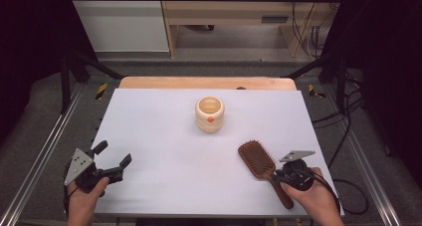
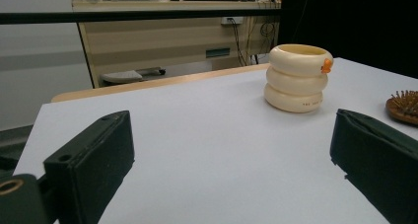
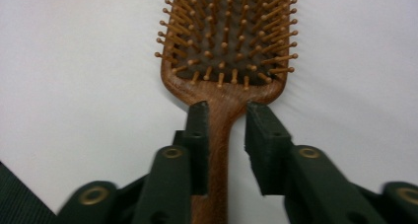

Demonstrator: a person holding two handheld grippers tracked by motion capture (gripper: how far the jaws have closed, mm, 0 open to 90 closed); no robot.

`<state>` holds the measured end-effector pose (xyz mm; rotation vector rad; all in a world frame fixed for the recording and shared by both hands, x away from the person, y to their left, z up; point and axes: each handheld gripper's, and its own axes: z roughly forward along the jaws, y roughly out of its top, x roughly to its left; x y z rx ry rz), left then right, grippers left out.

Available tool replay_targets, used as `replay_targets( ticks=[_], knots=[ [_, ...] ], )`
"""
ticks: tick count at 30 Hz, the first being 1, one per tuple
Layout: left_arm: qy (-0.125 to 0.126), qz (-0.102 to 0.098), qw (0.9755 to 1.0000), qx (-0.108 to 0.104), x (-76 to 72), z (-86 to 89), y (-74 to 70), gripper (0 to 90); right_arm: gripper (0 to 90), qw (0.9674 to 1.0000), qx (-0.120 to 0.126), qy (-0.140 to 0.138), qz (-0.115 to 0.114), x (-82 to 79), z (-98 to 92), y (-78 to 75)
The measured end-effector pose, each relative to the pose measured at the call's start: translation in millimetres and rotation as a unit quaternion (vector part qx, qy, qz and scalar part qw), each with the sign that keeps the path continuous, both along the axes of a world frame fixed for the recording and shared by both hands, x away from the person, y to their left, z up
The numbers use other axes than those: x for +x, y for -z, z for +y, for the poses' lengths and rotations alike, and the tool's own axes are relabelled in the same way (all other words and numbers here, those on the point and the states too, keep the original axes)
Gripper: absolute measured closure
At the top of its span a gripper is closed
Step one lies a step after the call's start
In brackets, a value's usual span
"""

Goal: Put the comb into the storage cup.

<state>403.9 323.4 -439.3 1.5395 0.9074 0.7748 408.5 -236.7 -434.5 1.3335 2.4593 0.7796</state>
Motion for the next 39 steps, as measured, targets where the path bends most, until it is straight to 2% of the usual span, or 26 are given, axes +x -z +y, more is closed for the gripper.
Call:
replay_targets(
  ticks=[5,12,16,20,23,30,33,39],
  knots=[
    [0.001,0.001,1.0,0.002,0.2,-0.1,0.2,3.1,44.2,0.9999,-0.009,0.003,0.005,-1.3,3.6,0.9],
    [0.003,0.002,1.0,0.002,0.4,-0.5,0.4,3.1,22.5,0.9996,-0.017,0.019,0.009,-1.5,6.8,6.7],
    [0.004,0.001,1.0,0.002,0.5,-1.1,0.6,2.9,12.0,0.9994,-0.019,0.021,0.02,-0.7,7.4,10.4],
    [0.004,0.002,1.0,0.002,0.7,-1.3,0.7,2.9,6.8,0.999,-0.023,0.024,0.029,0.1,8.5,13.1],
    [0.004,0.002,1.0,0.002,0.8,-1.2,0.8,2.9,8.3,0.9985,-0.028,0.03,0.036,1.3,8.8,14.6],
    [0.005,0.003,1.0,0.003,1.0,-1.7,1.0,2.9,9.4,0.9982,-0.029,0.012,0.051,1.7,12.4,17.6],
    [0.005,0.003,1.0,0.002,1.0,-1.6,1.0,2.9,16.1,0.9979,-0.035,0.013,0.053,2.7,14.4,18.6],
    [0.005,0.003,1.0,0.002,1.2,-1.4,1.1,2.9,36.1,0.9974,-0.034,0.014,0.062,5.7,15.9,17.7]
  ],
)
